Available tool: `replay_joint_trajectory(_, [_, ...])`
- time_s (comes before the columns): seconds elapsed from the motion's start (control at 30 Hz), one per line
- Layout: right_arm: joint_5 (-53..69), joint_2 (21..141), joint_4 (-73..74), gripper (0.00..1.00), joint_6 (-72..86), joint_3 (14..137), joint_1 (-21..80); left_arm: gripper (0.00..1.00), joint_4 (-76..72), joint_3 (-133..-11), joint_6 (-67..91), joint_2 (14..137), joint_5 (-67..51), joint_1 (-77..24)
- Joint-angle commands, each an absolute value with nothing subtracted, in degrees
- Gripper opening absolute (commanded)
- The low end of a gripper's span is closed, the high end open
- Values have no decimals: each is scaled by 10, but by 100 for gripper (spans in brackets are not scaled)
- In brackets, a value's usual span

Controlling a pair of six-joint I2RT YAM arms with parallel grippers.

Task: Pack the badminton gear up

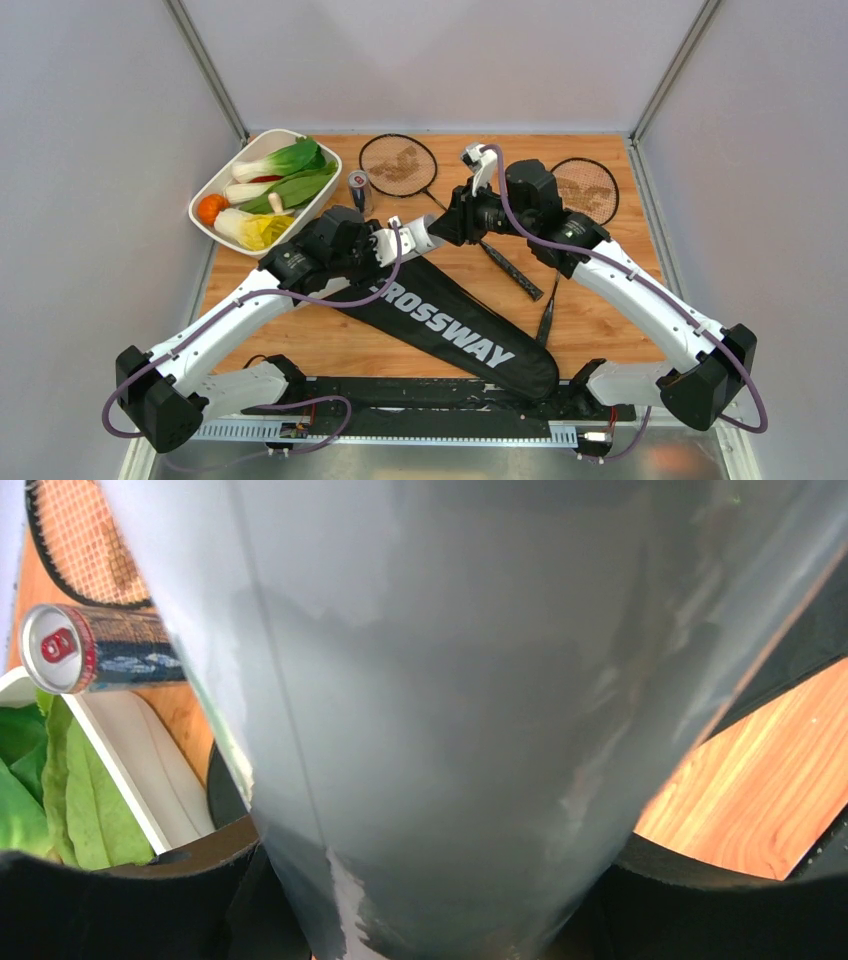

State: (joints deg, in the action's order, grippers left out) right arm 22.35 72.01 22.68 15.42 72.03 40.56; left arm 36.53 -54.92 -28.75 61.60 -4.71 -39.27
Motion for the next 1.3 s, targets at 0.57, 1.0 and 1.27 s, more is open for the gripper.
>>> replay_joint_trajectory(0.57, [451, 779, 158, 38, 184, 652, 421, 39, 178, -537, -338, 532, -206, -402])
replay_joint_trajectory(1.0, [292, 650, 149, 68, 255, 711, 396, 40, 195, -553, -268, 530, -159, -403])
replay_joint_trajectory(1.27, [189, 495, -16, 83, 254, 612, 396, 40, 177, -547, -214, 506, -176, -402])
